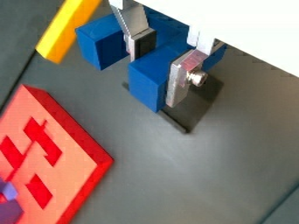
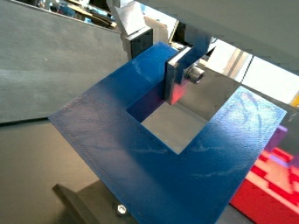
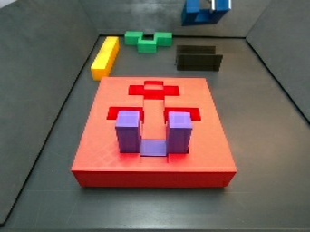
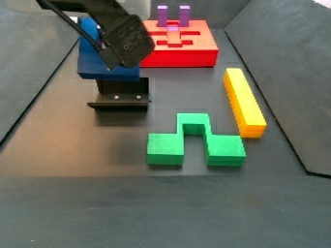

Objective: Pick up the blue object. Move up. Place the blue object on the fixture. Regrasp the blue object. Move to above the board. Insert the blue object.
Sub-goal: Place the blue object on the fixture.

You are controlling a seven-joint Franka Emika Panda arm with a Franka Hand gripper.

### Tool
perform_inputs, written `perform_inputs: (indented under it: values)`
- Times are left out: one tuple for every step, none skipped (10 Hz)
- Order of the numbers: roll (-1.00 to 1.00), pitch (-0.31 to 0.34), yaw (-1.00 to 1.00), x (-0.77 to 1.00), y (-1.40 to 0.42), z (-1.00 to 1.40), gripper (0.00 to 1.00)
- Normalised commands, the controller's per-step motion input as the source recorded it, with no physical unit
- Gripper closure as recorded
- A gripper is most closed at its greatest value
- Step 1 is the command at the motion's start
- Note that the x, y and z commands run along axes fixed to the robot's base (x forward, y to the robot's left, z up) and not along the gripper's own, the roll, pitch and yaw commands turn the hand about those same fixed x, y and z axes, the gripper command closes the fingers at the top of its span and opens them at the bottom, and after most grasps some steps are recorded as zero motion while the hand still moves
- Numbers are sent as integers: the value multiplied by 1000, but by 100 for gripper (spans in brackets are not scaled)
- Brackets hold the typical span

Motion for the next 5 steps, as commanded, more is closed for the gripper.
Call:
perform_inputs:
  values:
    - [0, -220, 0, 137, -314, -377, 100]
    - [0, -234, 0, 60, -277, -394, 100]
    - [0, -286, 0, 0, -277, -449, 100]
    - [0, -397, 0, -49, -243, -509, 100]
    - [0, -489, 0, -186, -226, -509, 100]
